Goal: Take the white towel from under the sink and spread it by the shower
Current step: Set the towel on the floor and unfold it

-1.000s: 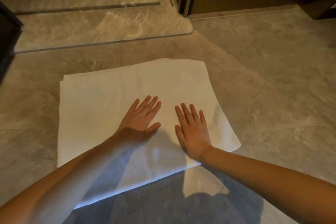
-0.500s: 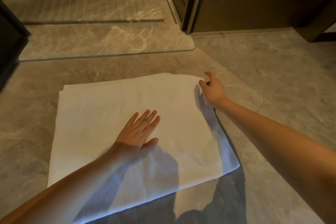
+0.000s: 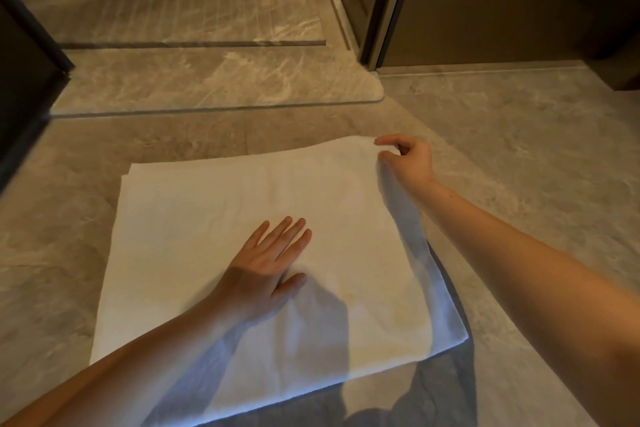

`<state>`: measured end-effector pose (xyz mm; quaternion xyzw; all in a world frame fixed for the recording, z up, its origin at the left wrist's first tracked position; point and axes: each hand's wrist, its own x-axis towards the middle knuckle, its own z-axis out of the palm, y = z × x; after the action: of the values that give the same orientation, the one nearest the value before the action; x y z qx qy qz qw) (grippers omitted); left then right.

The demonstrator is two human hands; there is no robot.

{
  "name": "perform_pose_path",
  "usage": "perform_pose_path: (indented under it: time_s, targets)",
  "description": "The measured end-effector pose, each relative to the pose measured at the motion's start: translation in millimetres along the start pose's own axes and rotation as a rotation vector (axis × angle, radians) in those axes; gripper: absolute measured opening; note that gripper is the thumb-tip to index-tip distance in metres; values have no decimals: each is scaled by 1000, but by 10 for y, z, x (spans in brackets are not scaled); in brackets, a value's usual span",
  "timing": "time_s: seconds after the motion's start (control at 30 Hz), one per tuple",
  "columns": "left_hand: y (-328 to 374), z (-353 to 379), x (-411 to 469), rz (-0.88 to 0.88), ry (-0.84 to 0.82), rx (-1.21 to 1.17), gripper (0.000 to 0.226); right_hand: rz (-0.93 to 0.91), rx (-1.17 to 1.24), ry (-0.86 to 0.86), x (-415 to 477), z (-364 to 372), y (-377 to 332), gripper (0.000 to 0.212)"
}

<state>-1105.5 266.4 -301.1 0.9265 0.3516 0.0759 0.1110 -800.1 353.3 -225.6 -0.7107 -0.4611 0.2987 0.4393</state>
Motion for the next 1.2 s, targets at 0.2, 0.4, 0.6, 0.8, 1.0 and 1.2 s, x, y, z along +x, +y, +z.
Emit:
perform_pose_path:
  time_s: [0.2, 0.4, 0.6, 0.8, 1.0, 1.2]
  targets:
    - [3, 1, 5, 0, 15, -1, 62, -30, -152, -1, -57, -14, 180, 28]
    - [3, -1, 2, 1, 7, 4, 63, 189, -329, -66, 78, -153, 344, 44]
    - [3, -10, -1, 0, 3, 8, 63, 292, -289, -120, 133, -195, 326, 42]
    - [-1, -6, -2, 0, 2, 10, 63, 243, -47, -26, 27, -160, 302, 43]
    - [9, -10, 3, -12, -1, 13, 63, 234, 114, -64, -15, -154, 273, 52]
    - [12, -5, -2, -10, 19, -2, 62, 80, 280, 21, 44, -182, 55, 53]
